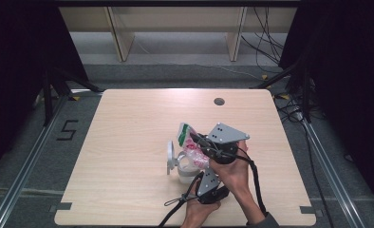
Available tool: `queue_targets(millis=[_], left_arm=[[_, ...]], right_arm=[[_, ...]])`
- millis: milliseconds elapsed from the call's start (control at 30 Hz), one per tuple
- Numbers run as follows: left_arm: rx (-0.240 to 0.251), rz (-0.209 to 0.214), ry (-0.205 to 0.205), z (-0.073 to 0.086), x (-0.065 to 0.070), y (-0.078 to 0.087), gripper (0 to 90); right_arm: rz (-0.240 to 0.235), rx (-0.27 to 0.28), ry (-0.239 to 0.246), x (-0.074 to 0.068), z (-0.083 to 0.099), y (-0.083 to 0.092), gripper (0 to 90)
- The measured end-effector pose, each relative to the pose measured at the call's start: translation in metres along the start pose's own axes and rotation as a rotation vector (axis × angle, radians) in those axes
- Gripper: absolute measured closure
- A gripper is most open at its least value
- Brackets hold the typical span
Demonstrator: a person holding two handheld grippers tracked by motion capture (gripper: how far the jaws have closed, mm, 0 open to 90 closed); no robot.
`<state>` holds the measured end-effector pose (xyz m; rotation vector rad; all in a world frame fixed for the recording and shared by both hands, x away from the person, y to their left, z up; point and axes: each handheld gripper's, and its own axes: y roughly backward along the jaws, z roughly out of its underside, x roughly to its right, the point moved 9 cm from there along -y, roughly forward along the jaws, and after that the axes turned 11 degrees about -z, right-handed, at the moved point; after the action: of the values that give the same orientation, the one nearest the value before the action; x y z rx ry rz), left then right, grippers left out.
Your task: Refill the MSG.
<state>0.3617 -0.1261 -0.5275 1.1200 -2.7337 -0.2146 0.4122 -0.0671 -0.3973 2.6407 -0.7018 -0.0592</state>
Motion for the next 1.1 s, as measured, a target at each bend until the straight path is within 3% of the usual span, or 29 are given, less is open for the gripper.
queue_targets(millis=[200, 433, 533, 667, 733, 800, 1000, 1033, 1100], left_arm=[[0.011, 0.002, 0.002, -0.0023, 0.0003, 0.001, 77.4], [0.011, 0.0, 0.004, -0.0023, 0.0004, 0.0015, 77.4], [0.007, 0.001, 0.002, -0.0015, -0.0001, 0.0006, 77.4], [0.011, -0.001, 0.003, -0.0027, -0.0001, 0.0015, 77.4], [0.01, 0.003, 0.004, -0.002, 0.0003, 0.0009, 77.4], [0.006, -0.001, 0.003, -0.0014, -0.0001, 0.0015, 77.4], [0.007, -0.005, 0.004, -0.0016, 0.0003, 0.0006, 77.3], [0.008, -0.003, 0.002, -0.0015, -0.0002, 0.0008, 77.3], [0.016, -0.001, 0.01, -0.0029, 0.0003, 0.0006, 77.4]], right_arm=[[0.013, 0.023, 0.0, -0.0008, -0.0035, 0.0004, 90.0], [-0.007, 0.011, 0.0, -0.0032, -0.0029, -0.0004, 90.0], [0.011, 0.016, 0.031, -0.0001, -0.0034, -0.0021, 90.0], [-0.002, 0.023, 0.044, 0.0004, -0.0051, -0.0011, 90.0], [0.003, 0.018, 0.002, -0.0036, -0.0035, -0.0017, 90.0], [0.009, 0.015, 0.038, -0.0008, -0.0035, -0.0033, 90.0], [0.003, 0.005, 0.047, 0.0004, -0.0029, -0.0036, 90.0], [0.005, 0.011, 0.013, 0.0, -0.0019, -0.004, 90.0], [-0.012, 0.015, 0.019, -0.0015, -0.0031, -0.0037, 90.0]])
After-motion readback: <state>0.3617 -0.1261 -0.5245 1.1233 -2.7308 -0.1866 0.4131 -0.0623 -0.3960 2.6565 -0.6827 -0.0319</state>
